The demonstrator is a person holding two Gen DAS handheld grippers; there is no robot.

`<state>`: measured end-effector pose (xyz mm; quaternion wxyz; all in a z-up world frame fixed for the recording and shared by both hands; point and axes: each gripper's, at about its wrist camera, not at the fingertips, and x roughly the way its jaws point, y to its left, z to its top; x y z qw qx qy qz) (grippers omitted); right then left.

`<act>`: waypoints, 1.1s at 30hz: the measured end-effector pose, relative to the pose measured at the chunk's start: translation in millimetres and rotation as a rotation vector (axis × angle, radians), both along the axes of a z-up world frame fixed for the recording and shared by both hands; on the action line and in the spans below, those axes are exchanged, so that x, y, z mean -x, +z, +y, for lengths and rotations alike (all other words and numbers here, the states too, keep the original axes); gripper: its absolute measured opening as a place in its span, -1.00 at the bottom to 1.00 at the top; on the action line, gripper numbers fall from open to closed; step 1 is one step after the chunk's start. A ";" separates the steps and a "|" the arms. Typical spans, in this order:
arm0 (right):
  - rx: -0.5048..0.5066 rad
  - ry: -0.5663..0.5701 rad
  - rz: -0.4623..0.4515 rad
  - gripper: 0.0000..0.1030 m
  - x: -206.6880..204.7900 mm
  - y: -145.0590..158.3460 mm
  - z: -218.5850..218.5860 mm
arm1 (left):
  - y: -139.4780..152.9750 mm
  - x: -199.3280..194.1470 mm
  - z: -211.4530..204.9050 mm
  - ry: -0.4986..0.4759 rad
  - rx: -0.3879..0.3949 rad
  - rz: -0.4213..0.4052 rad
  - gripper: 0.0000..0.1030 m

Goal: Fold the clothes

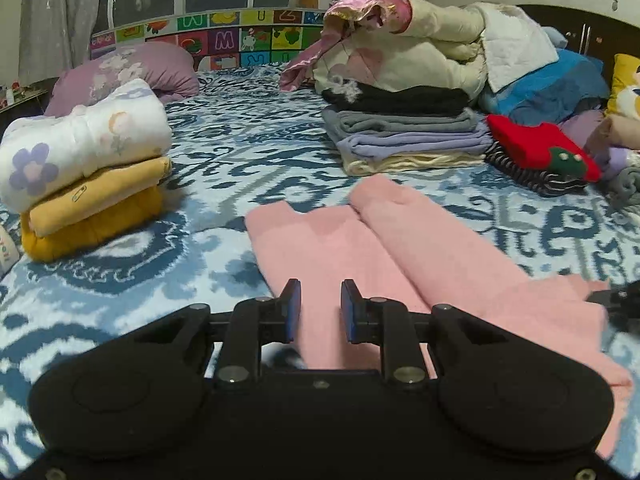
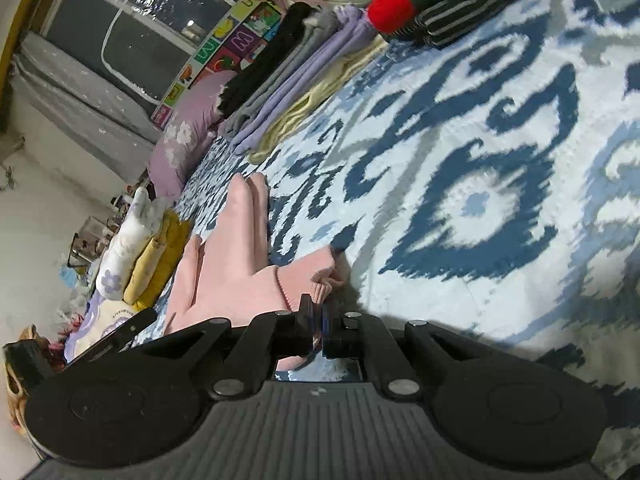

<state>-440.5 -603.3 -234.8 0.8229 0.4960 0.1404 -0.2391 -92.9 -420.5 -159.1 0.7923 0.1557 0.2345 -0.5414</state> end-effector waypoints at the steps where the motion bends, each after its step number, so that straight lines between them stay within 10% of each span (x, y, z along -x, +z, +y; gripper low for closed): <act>1: -0.004 -0.002 -0.005 -0.89 -0.5 -0.4 -1.7 | -1.7 -5.6 -4.5 -0.002 -0.003 0.003 -0.61; 14: -0.027 -0.023 -0.040 -0.89 3.5 -4.2 -5.9 | -26.0 -29.2 -47.6 -0.090 -0.117 -0.010 -0.60; 26: -0.015 -0.085 -0.135 -0.89 6.7 1.4 -17.4 | 13.3 29.0 11.3 -0.120 -0.075 -0.054 -0.34; 33: -0.022 -0.103 -0.181 -0.88 5.0 7.2 -21.5 | 8.6 85.1 77.2 -0.118 -0.045 -0.067 -0.56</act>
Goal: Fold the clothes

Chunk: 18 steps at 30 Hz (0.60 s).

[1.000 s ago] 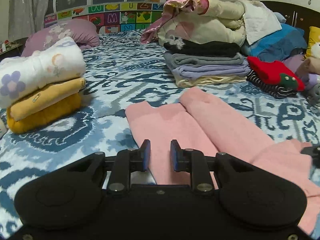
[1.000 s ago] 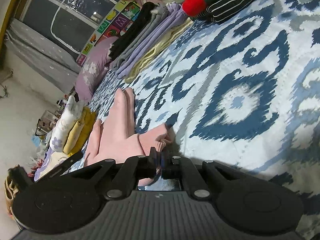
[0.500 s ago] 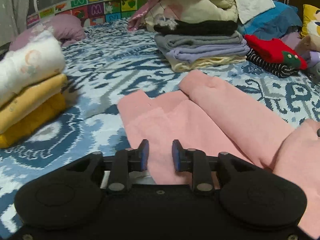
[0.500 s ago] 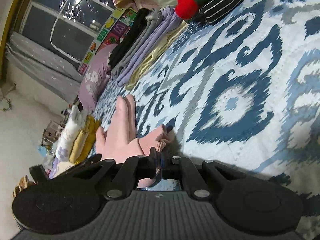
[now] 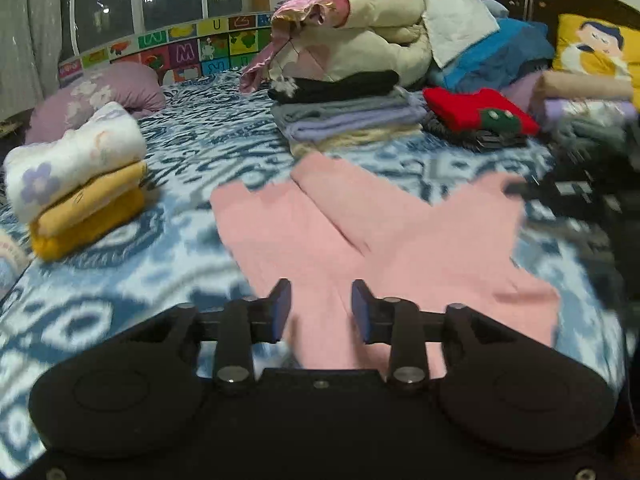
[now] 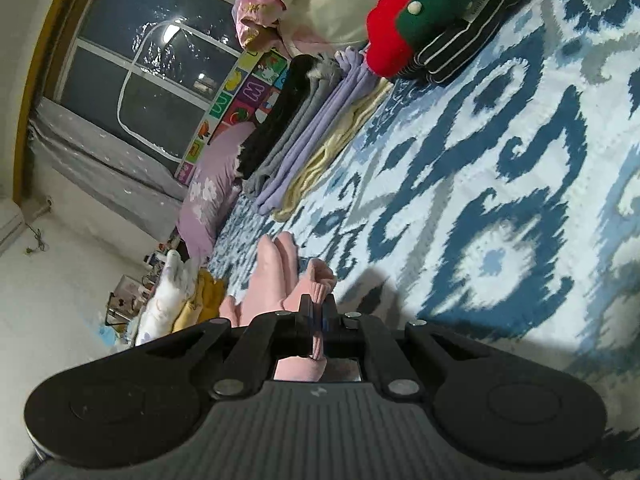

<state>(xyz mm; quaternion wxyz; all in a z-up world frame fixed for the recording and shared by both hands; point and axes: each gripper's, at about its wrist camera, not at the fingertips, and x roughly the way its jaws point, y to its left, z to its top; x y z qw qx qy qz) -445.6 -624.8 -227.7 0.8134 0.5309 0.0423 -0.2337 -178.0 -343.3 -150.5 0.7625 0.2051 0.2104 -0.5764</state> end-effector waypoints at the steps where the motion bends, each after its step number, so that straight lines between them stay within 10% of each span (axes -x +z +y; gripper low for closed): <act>1: -0.003 0.002 -0.008 -0.88 -0.6 1.5 0.5 | -4.7 6.1 5.2 -0.004 -0.004 0.013 -0.59; 8: 0.005 -0.019 -0.013 -0.88 -6.1 17.8 7.1 | -40.9 27.4 8.3 -0.047 -0.050 0.009 -0.70; 12: -0.018 -0.041 0.001 -0.89 -9.6 28.1 9.7 | -24.5 23.9 24.7 -0.106 -0.019 0.004 -0.29; 18: 0.005 -0.039 0.076 -0.89 -21.5 56.9 12.7 | -24.3 46.0 37.8 -0.252 0.003 -0.086 -0.20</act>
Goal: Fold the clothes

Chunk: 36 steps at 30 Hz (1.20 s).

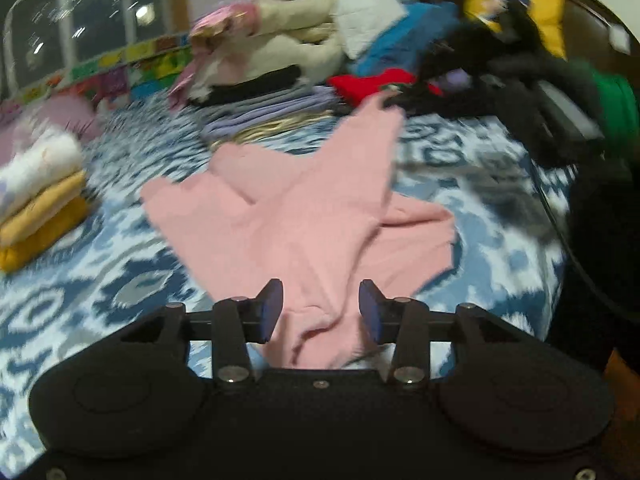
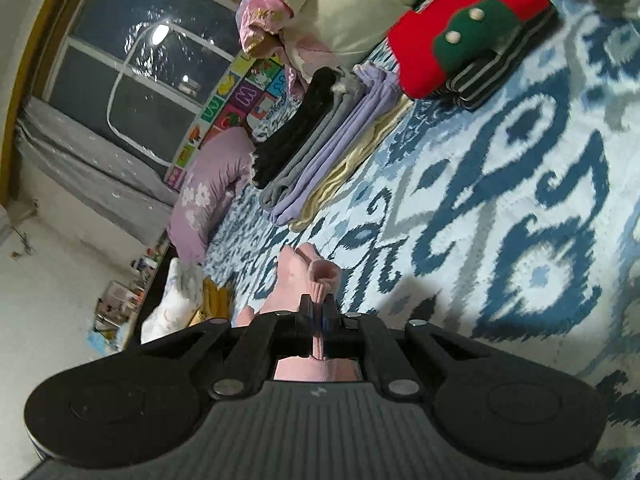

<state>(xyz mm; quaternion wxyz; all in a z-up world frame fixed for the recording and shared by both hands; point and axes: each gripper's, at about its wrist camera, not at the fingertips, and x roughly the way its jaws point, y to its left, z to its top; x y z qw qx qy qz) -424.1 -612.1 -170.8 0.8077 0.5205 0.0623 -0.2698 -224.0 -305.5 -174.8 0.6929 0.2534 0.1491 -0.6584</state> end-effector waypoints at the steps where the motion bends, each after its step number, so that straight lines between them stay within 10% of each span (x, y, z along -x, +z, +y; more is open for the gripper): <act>1: 0.001 0.004 0.017 -0.88 -3.6 4.4 -0.6 | -2.3 3.8 -0.5 -0.011 -0.007 -0.024 -0.20; 23: 0.048 0.089 0.156 -0.89 -105.1 86.9 3.5 | -9.6 3.2 -10.4 -0.064 0.010 -0.081 -0.21; 29: 0.067 0.097 0.193 -0.88 -130.9 97.2 1.1 | -14.3 4.2 -12.8 -0.060 -0.010 -0.150 -0.48; 36: 0.095 0.115 0.236 -0.89 -165.6 100.8 -5.3 | -11.4 -22.6 -10.1 -0.028 -0.008 0.076 -0.72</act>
